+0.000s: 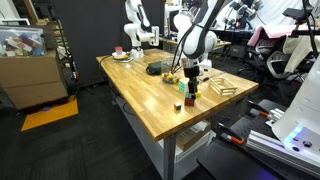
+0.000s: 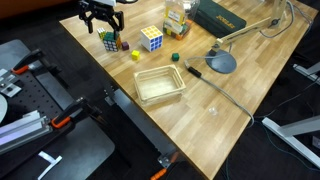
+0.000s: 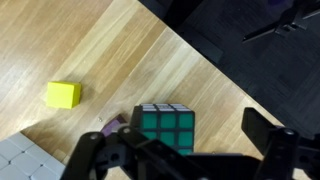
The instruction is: Put the smaller Rubik's cube in the wooden box
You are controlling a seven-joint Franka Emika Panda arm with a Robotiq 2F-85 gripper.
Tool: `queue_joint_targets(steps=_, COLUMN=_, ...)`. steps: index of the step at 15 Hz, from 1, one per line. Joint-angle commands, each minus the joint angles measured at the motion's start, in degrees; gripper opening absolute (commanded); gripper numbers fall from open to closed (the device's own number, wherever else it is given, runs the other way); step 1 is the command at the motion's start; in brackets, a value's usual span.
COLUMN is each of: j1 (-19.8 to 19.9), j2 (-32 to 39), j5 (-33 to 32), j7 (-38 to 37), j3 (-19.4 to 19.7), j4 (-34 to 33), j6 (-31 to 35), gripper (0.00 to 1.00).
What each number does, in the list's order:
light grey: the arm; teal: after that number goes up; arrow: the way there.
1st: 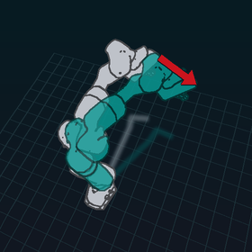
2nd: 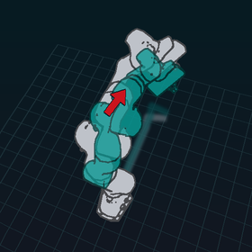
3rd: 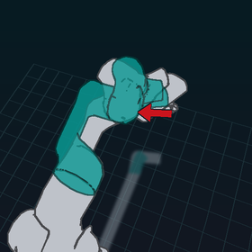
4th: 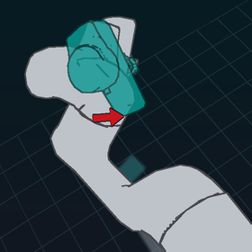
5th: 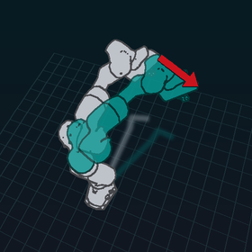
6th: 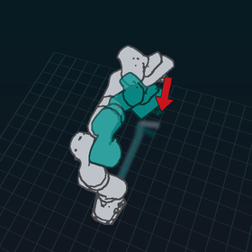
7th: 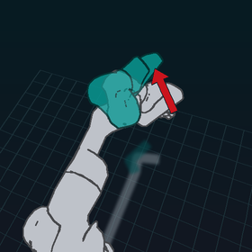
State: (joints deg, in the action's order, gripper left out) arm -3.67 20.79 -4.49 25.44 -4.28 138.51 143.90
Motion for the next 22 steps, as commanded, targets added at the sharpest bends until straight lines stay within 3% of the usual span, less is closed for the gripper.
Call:
queue_joint_targets(steps=1, j1=0.8, j2=2.0, j5=-2.7, j7=-0.7, j3=-0.6, j4=-2.0, j6=-0.4, gripper=1.0)
queue_joint_targets(steps=19, j1=0.6, j2=8.6, j5=-6.4, j7=-0.4, j3=-1.1, j4=-7.9, j6=-3.0, gripper=1.0)
queue_joint_targets(steps=21, j1=1.0, j2=9.3, j5=-6.0, j7=0.2, j3=-1.5, j4=-8.7, j6=-3.3, gripper=0.74)
queue_joint_targets(steps=22, j1=1.2, j2=9.4, j5=-5.7, j7=0.5, j3=-1.6, j4=-9.0, j6=-3.5, gripper=0.66)
